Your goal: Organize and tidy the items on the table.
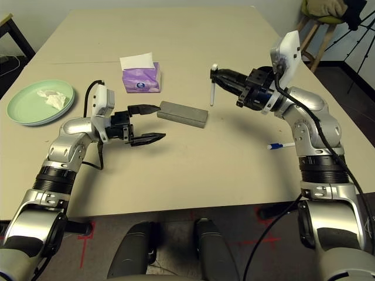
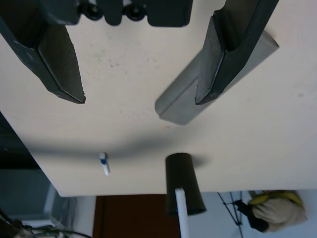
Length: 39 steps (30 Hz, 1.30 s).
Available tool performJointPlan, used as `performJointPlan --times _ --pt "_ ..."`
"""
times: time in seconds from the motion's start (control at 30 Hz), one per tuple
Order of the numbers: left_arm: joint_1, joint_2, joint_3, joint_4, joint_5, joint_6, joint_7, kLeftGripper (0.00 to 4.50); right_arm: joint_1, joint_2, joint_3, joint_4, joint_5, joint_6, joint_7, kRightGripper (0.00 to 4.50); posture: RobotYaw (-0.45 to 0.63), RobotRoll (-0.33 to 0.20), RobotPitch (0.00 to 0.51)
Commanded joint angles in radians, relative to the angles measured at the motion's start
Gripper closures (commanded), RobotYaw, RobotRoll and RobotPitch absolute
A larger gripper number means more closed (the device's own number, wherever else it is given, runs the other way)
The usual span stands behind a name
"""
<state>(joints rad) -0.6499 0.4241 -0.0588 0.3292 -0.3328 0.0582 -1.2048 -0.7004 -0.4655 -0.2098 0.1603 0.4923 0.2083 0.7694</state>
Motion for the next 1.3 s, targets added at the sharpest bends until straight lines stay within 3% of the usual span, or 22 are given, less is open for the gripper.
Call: performJointPlan --times 0.03,0.43,0.63,0.87,1.3 --pt "-0.005 -0.004 -0.010 -0.003 0.009 -0.003 0.004 0.00 -0.016 0.045 -0.066 0.012 -0.039 -0.107 -0.147 4.12 0.09 0.000 0.100" --pt "-0.023 0.009 -0.008 0.007 0.012 0.007 0.000 0.00 -0.116 0.061 -0.114 0.131 -0.225 -0.135 -0.591 4.12 0.09 0.000 0.083" --pt "-0.035 0.009 -0.010 0.016 0.014 0.011 0.007 0.00 -0.185 0.034 -0.104 0.188 -0.277 0.004 -0.726 4.12 0.09 0.000 0.086" --pt "-0.033 0.006 -0.010 0.008 0.012 0.018 0.013 0.00 -0.247 0.027 -0.093 0.232 -0.284 0.110 -0.769 4.12 0.09 0.000 0.090" --pt "-0.022 0.016 -0.005 0.003 0.013 0.022 0.024 0.00 -0.289 0.033 -0.065 0.366 -0.327 0.081 -0.741 4.12 0.11 0.000 0.097"
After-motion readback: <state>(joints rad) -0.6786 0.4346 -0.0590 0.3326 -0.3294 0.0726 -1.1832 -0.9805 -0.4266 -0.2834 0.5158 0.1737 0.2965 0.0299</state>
